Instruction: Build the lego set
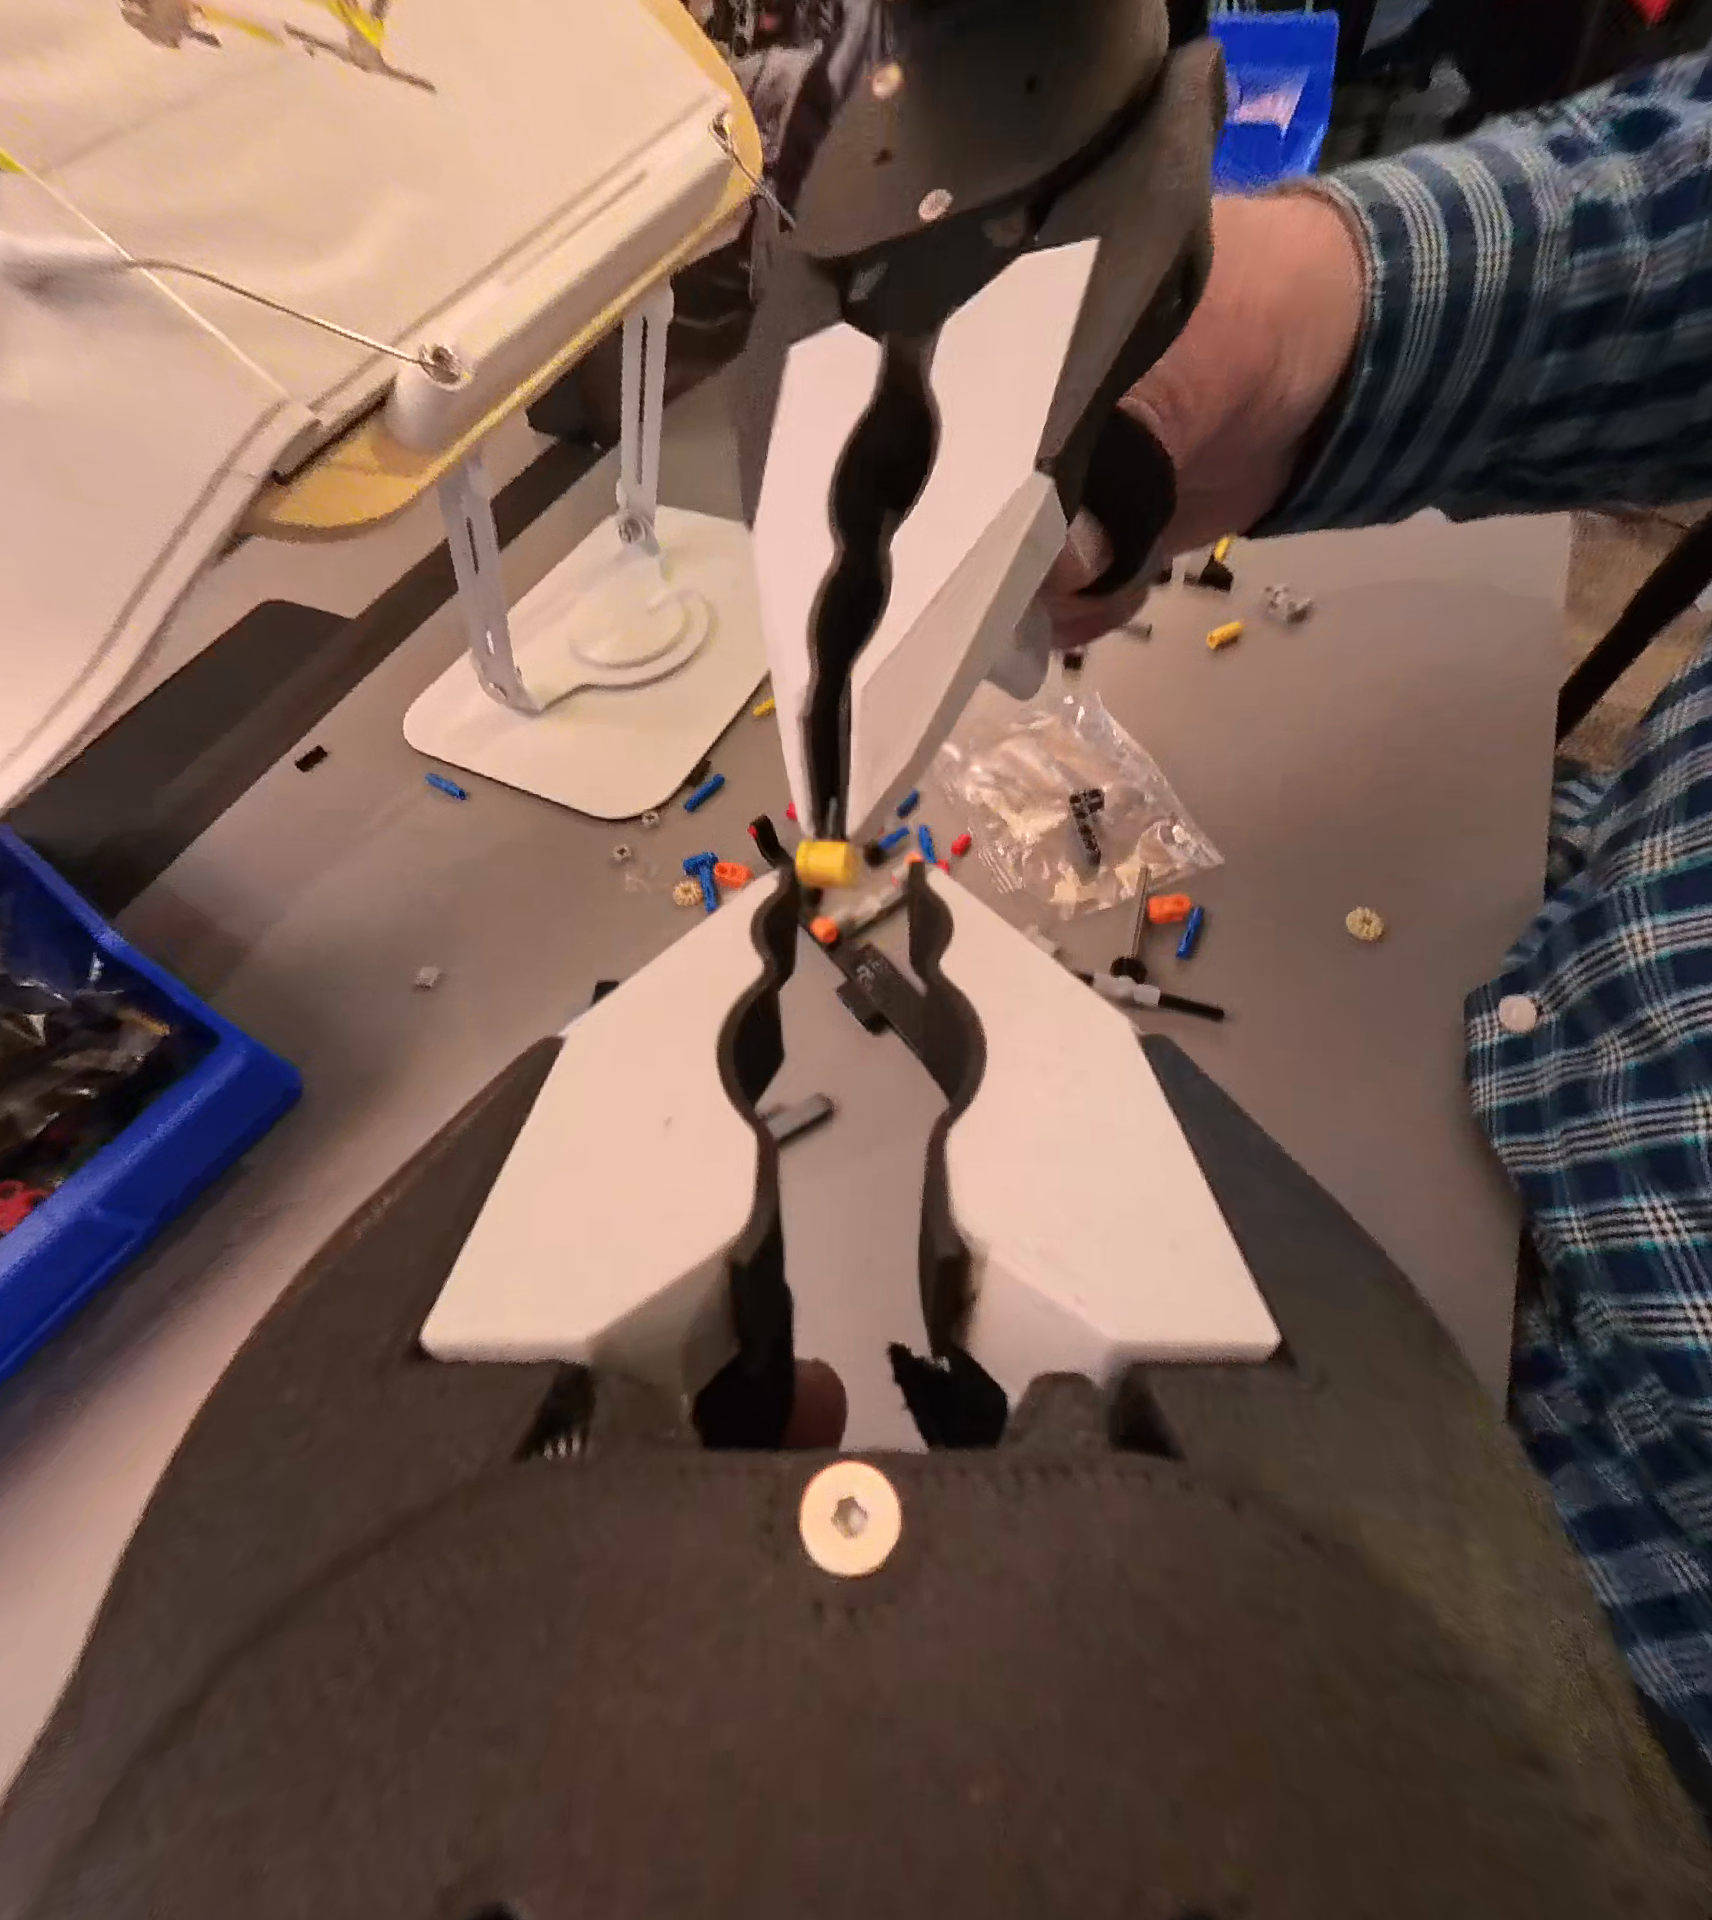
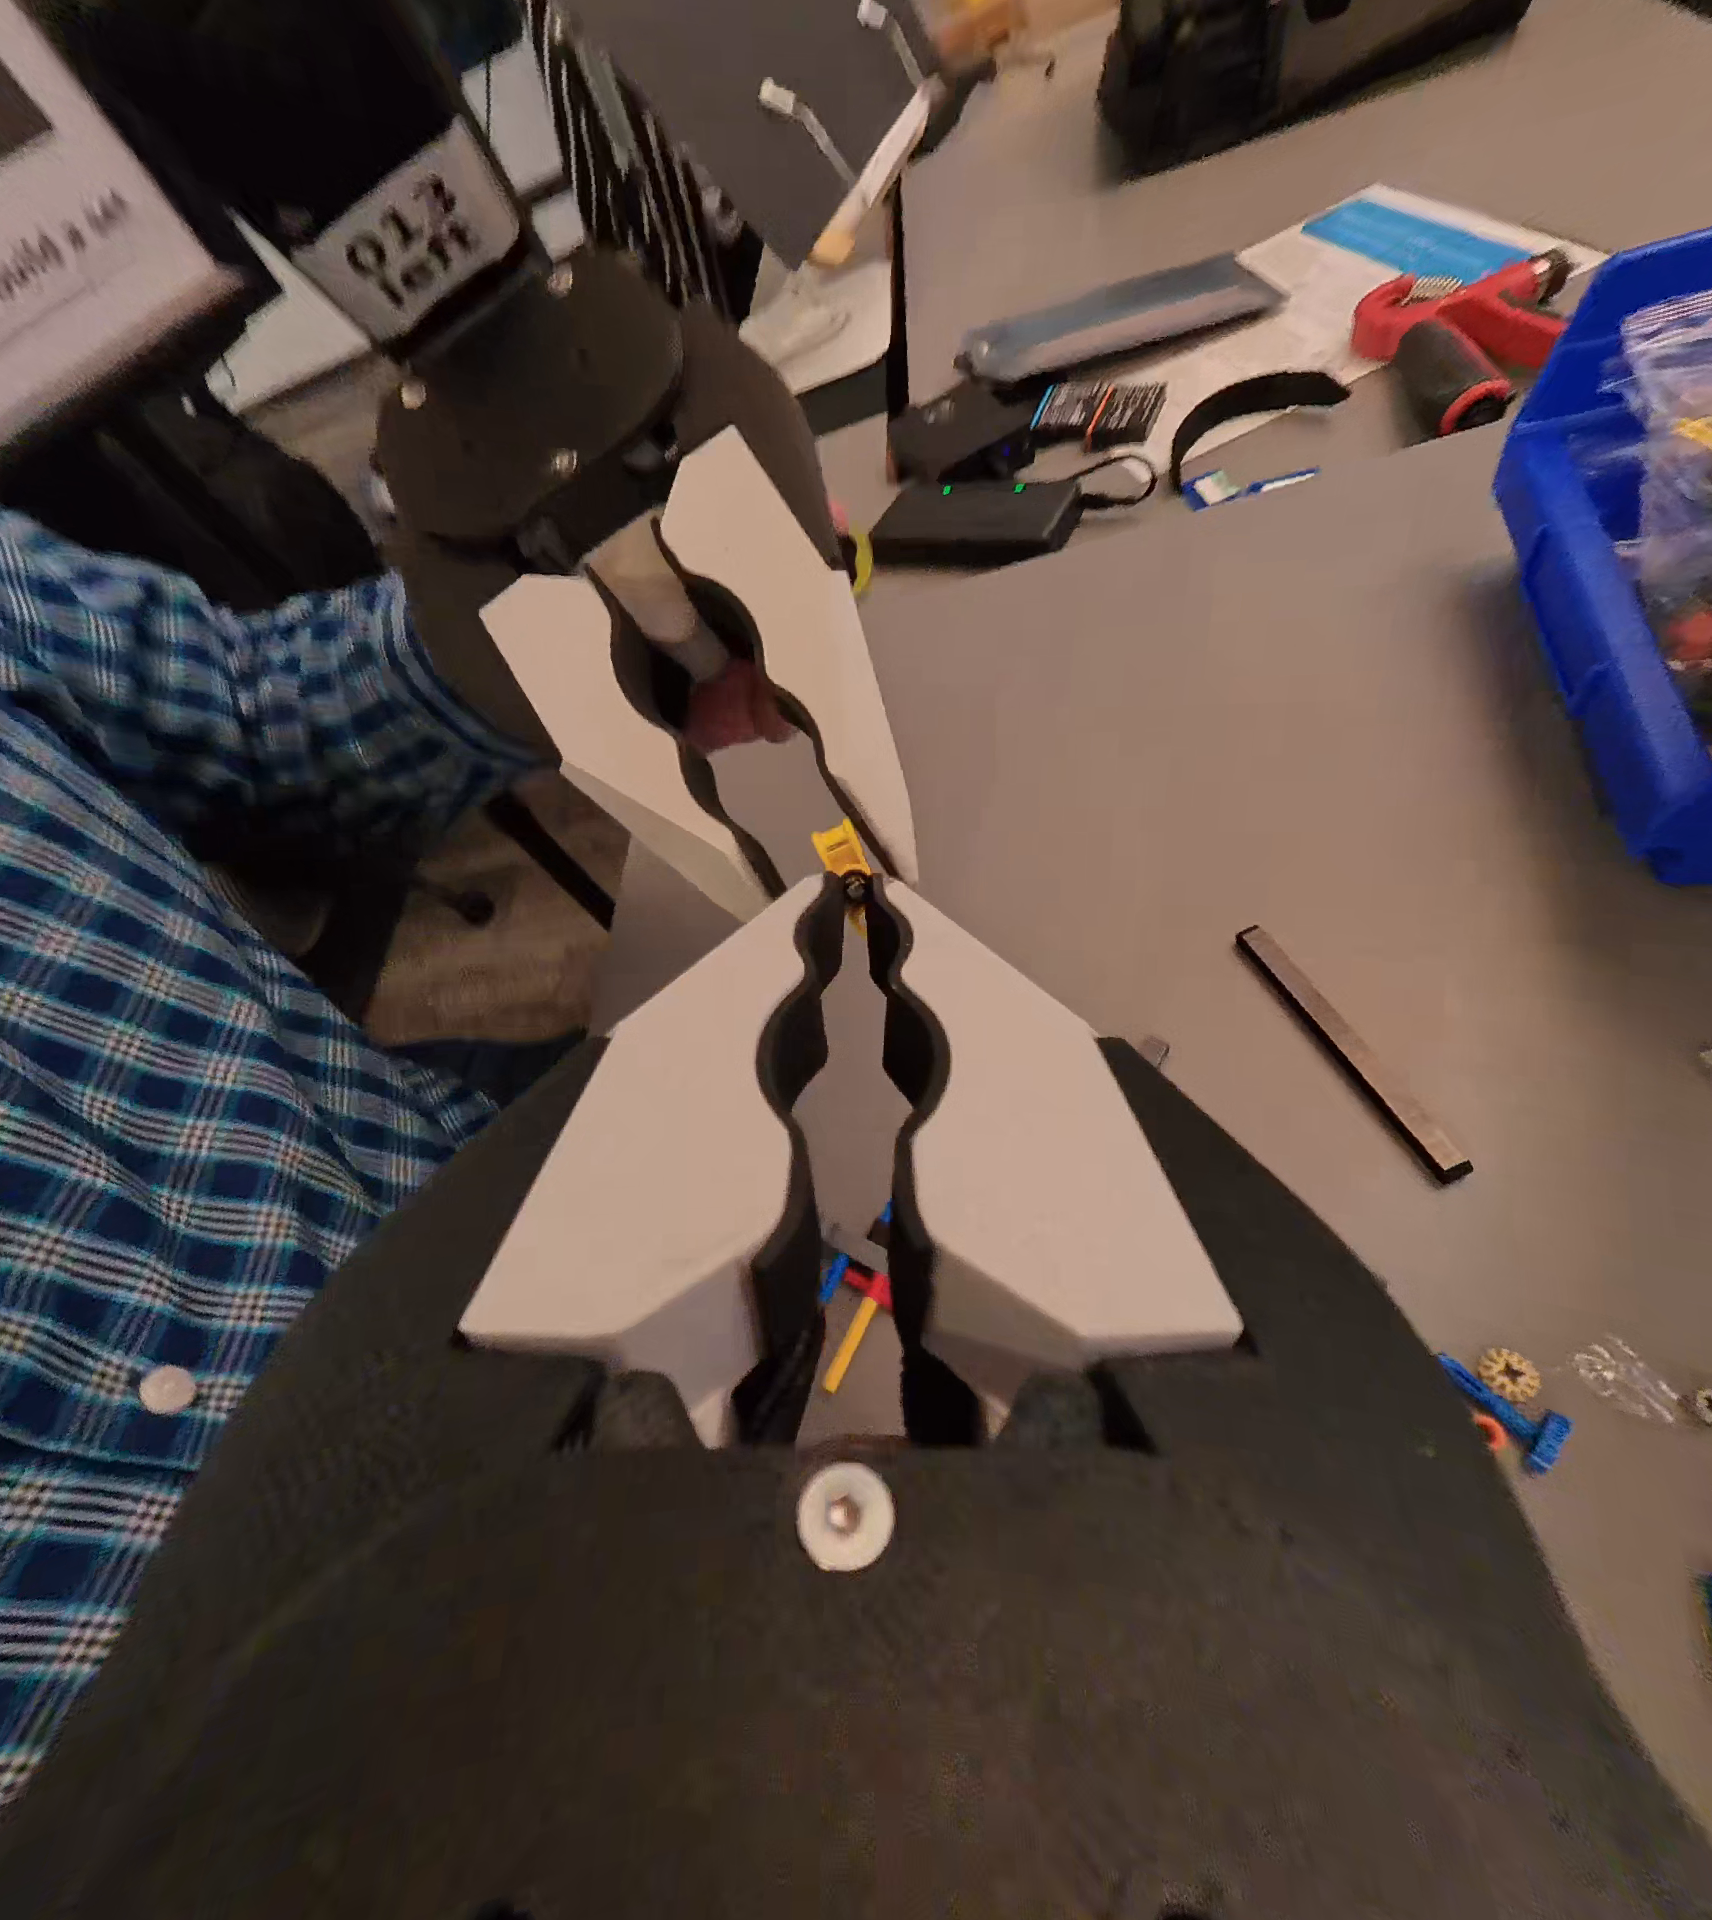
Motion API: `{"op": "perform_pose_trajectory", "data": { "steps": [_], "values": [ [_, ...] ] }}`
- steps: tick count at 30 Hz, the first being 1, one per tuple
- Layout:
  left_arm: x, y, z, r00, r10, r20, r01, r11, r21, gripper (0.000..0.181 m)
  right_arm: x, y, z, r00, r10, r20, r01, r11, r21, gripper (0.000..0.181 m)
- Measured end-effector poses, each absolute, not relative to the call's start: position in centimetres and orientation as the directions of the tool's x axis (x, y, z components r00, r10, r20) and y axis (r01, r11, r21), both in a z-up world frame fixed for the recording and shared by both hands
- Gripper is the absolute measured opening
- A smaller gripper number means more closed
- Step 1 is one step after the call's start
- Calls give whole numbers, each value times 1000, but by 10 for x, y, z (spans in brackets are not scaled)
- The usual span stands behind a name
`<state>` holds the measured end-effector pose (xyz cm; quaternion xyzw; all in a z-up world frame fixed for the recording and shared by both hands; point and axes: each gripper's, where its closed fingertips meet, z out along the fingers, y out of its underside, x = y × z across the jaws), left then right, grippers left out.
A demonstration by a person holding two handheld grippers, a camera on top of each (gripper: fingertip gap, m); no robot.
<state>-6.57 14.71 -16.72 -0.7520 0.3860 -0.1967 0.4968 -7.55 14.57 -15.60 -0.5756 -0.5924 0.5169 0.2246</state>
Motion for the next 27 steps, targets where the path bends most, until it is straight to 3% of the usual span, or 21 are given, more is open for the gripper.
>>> {"op": "perform_pose_trajectory", "data": {
  "steps": [7,16,23,27],
  "values": [
    [-62,163,-153,683,-727,-75,-299,-185,-936,33,-64,166,-133,-181,836,-518,280,-461,-842,2],
    [-69,183,-144,702,-520,-487,-568,5,-823,59,-61,177,-121,-176,695,-697,178,-674,-717,2],
    [-66,188,-139,608,-410,-679,-717,84,-692,58,-64,179,-125,-157,630,-761,178,-740,-649,2],
    [-63,189,-140,550,-383,-742,-770,112,-628,45,-64,178,-133,-141,605,-784,203,-757,-621,1]
  ]
}}
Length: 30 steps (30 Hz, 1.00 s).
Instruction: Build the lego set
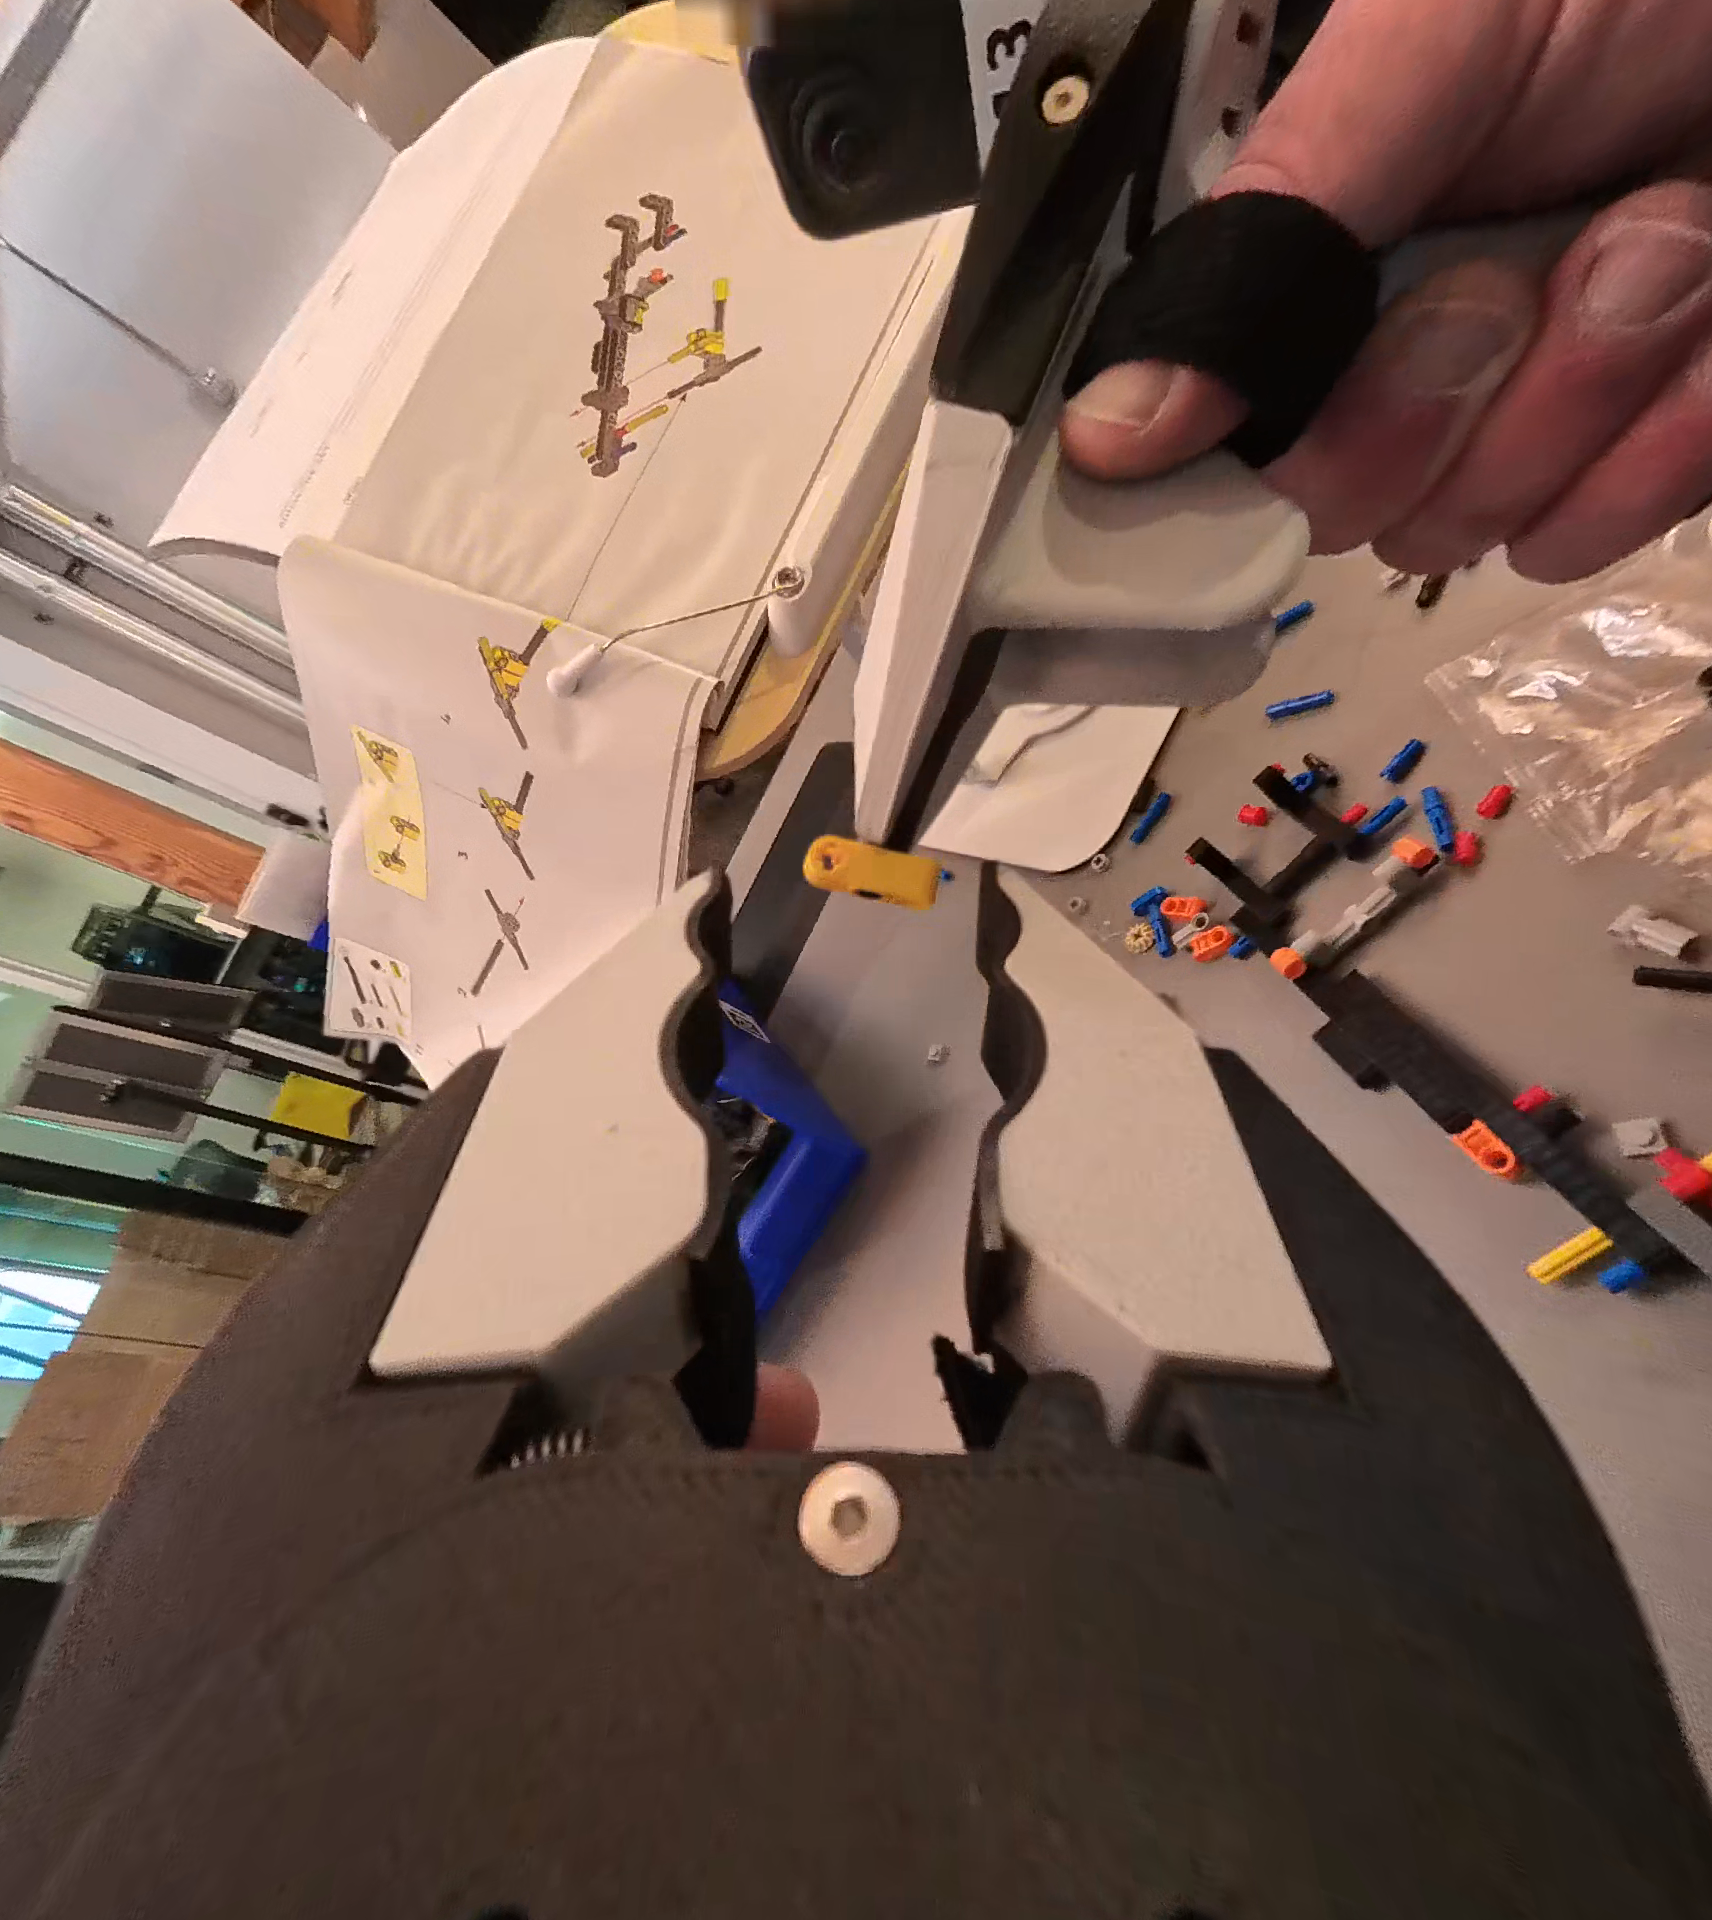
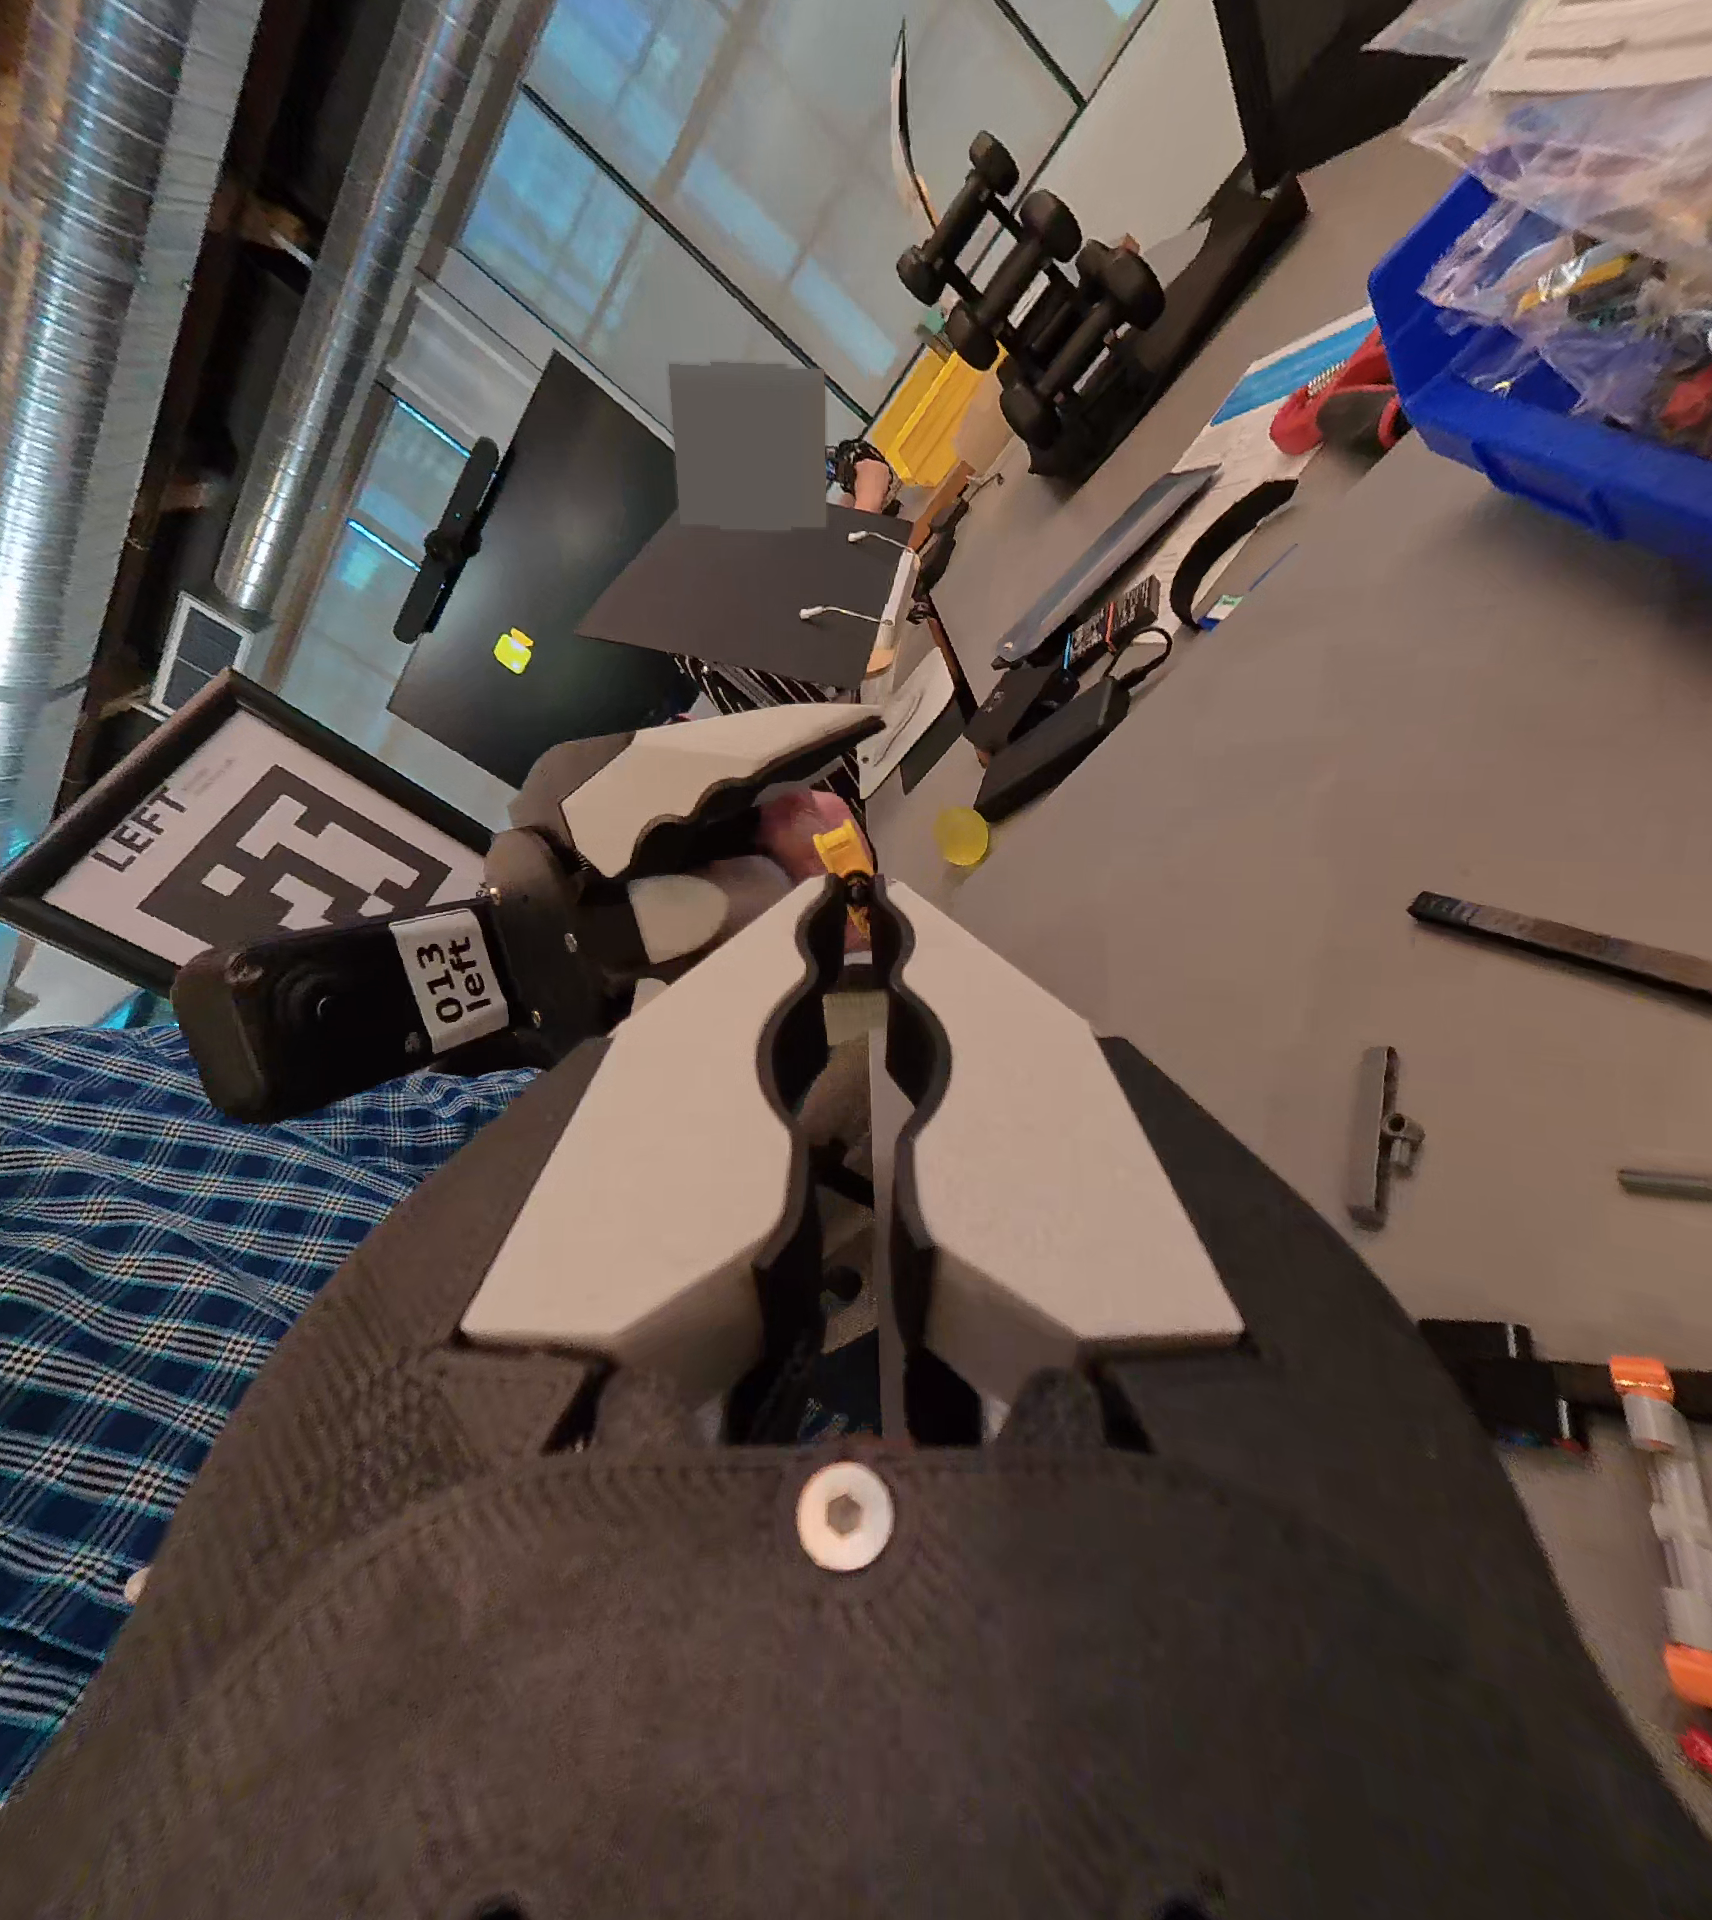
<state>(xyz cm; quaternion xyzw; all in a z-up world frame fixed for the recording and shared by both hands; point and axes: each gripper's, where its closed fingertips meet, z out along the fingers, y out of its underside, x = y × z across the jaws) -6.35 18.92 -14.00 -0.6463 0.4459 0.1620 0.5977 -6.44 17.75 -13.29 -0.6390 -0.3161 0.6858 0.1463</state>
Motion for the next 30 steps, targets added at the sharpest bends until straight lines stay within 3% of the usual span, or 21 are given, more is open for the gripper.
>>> {"op": "perform_pose_trajectory", "data": {
  "steps": [4,10,13,30],
  "values": [
    [-58,188,-143,491,-377,-785,-805,149,-575,22,-64,178,-136,-133,591,-796,218,-766,-605,1],
    [-58,187,-148,509,-399,-763,-789,138,-598,22,-65,177,-141,-129,584,-801,225,-770,-597,2],
    [-61,187,-147,545,-408,-732,-764,118,-635,22,-65,178,-142,-122,601,-790,225,-759,-612,13],
    [-85,179,-156,694,-495,-523,-608,-15,-794,22,-13,192,-136,3,792,-611,194,-600,-776,27]
  ]
}}
